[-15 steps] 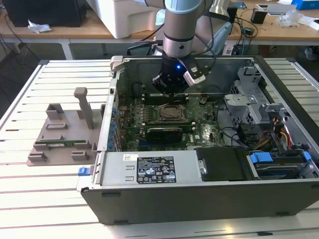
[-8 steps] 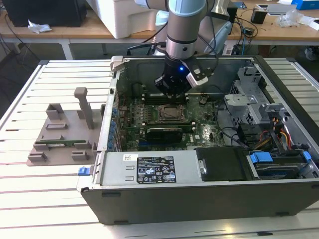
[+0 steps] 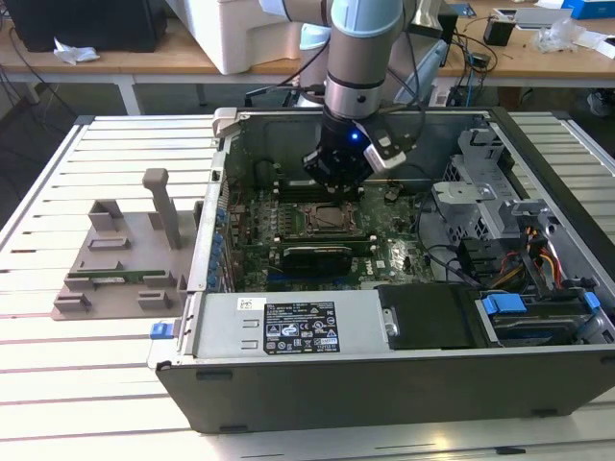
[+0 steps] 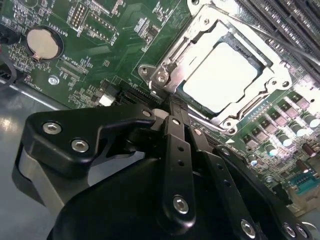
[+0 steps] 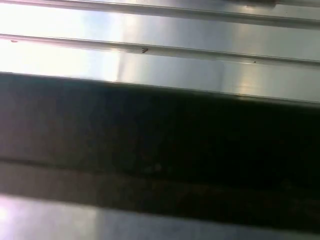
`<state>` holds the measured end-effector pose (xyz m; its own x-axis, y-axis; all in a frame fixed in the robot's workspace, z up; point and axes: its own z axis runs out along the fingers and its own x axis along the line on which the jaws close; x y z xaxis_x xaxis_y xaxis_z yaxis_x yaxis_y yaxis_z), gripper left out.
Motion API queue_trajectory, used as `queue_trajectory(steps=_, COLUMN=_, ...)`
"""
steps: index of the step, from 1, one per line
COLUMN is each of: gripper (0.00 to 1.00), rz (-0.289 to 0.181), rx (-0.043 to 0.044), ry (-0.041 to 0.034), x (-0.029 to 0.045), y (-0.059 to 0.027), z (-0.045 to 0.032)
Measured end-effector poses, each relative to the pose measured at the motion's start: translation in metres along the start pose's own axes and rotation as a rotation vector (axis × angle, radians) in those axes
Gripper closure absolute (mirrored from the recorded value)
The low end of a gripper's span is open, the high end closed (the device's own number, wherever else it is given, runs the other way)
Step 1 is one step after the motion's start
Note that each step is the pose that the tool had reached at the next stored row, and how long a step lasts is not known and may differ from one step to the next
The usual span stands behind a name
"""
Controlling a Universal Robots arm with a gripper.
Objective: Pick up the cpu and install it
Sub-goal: 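Install the first cpu locking lever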
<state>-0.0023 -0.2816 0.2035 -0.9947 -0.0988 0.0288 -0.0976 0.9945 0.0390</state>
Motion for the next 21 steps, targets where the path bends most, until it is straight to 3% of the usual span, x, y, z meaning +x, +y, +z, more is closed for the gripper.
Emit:
queue_trajectory(steps=8, gripper=0.89, rz=0.0, rx=-0.0001, ry=0.0001, x=-0.0026, y=-0.0008, z=0.0021)
queue_trajectory(steps=15, gripper=0.89, rz=0.0, rx=0.0028, ry=0.0001, x=-0.0041, y=0.0039, z=0.002)
queue_trajectory(steps=16, gripper=0.89, rz=0.0, rx=0.0067, ry=0.0002, x=-0.0042, y=0.0042, z=0.001)
queue_trajectory(steps=17, gripper=0.89, rz=0.0, rx=0.0184, ry=0.0015, x=-0.004, y=0.0043, z=-0.0029)
queue_trajectory(steps=18, gripper=0.89, rz=0.001, rx=0.037, ry=0.0025, x=-0.0039, y=0.0046, z=-0.0081)
queue_trajectory(steps=19, gripper=0.89, rz=0.002, rx=0.0641, ry=0.0048, x=-0.0038, y=0.0044, z=-0.0102)
queue_trajectory(steps=21, gripper=0.89, rz=0.002, rx=0.0823, ry=0.0062, x=-0.0035, y=0.0031, z=-0.0105)
